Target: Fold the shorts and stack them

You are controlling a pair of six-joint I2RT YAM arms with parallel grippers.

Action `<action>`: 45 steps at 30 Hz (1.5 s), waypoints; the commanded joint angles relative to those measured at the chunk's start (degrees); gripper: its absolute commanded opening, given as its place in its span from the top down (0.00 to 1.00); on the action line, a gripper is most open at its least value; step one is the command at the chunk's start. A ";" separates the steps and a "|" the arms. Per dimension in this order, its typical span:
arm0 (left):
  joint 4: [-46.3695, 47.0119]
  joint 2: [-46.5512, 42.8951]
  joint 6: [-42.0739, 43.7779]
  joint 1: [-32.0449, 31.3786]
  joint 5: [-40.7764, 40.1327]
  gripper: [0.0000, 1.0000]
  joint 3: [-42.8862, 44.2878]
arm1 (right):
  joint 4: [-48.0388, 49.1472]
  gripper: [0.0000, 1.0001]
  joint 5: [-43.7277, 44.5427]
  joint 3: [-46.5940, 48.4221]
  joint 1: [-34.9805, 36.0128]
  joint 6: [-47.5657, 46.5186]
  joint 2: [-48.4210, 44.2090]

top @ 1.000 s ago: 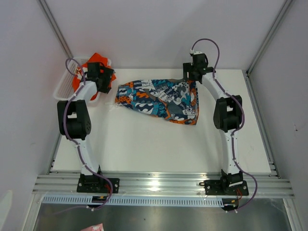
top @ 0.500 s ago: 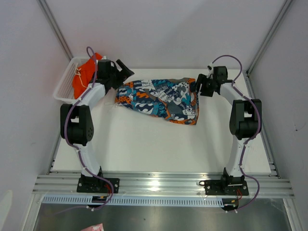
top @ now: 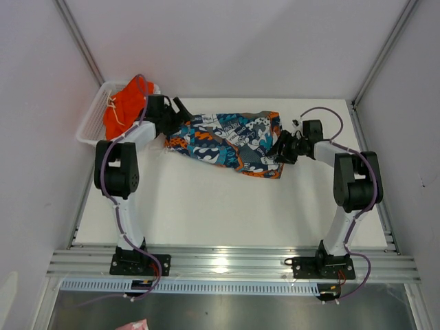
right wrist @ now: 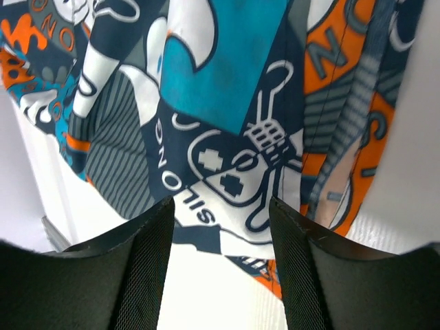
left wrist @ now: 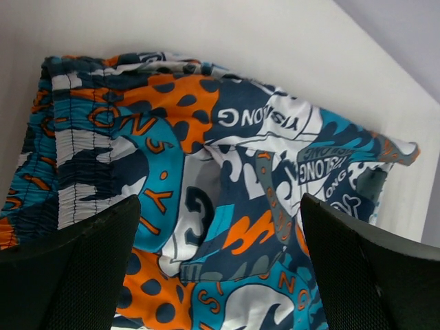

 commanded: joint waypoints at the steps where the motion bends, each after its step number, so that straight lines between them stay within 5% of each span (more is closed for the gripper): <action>1: 3.07 0.85 2.39 -0.59 2.04 0.01 -0.40 | 6.02 0.41 -3.48 -2.57 -0.12 2.72 -2.71; 6: 3.77 2.08 3.45 -1.03 3.88 0.01 -1.37 | 7.86 0.43 -2.43 -4.94 -0.38 3.25 -3.23; 12: 4.21 2.61 5.29 -2.70 3.62 0.01 -2.96 | 8.48 0.33 -2.16 -5.65 -1.78 2.38 -4.90; 25: 4.21 6.03 7.84 -3.23 1.68 0.01 -4.36 | 10.16 0.36 -1.99 -4.77 -3.02 2.03 -2.09; 41: 13.52 7.88 4.25 -0.07 11.00 0.01 -8.67 | 10.69 0.38 -1.90 -6.44 -2.40 0.71 1.34; 44: 14.58 7.62 3.54 0.29 10.83 0.01 -9.54 | 11.56 0.53 -2.34 -7.49 -2.14 0.88 0.99; 45: 14.58 7.62 3.36 0.29 10.56 0.01 -9.29 | 12.09 0.65 -2.52 -7.76 -2.14 1.32 0.38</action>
